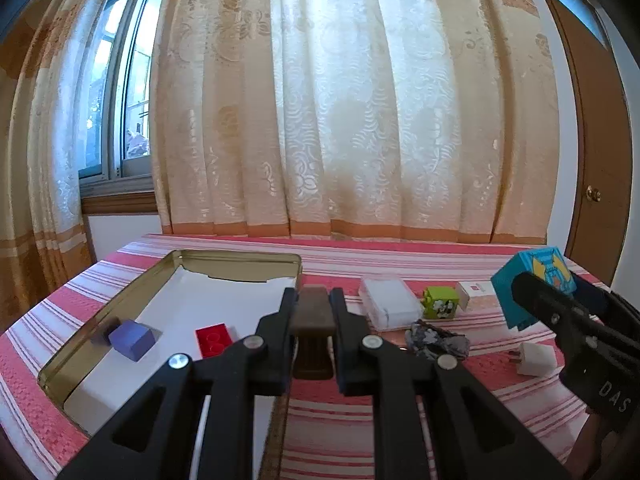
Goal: Organize rigid objects
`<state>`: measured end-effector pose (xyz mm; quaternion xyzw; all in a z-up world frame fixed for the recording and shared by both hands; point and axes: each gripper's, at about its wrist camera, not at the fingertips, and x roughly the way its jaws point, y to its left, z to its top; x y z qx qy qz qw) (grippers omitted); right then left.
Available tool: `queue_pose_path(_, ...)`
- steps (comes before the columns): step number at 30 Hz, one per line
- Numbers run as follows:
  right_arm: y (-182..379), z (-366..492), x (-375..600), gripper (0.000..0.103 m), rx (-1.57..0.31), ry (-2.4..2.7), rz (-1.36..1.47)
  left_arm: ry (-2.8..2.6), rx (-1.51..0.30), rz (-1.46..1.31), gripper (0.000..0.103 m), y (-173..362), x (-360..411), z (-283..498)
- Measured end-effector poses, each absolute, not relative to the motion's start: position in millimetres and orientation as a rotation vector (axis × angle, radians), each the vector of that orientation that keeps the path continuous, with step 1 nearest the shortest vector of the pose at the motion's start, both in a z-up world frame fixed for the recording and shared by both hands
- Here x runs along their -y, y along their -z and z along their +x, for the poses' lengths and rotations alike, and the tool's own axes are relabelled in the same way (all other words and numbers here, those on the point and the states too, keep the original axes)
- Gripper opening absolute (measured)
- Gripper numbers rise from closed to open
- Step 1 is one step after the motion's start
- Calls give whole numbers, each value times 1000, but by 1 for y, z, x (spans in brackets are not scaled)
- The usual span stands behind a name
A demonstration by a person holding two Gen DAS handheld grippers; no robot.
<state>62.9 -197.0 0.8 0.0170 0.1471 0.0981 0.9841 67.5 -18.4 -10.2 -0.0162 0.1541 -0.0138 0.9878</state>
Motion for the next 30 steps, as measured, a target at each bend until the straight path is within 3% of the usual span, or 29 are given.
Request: queue_pose_path(30,3,64,151,67,-299,-270,-23,-24,-300,-62,14,10,-17,69)
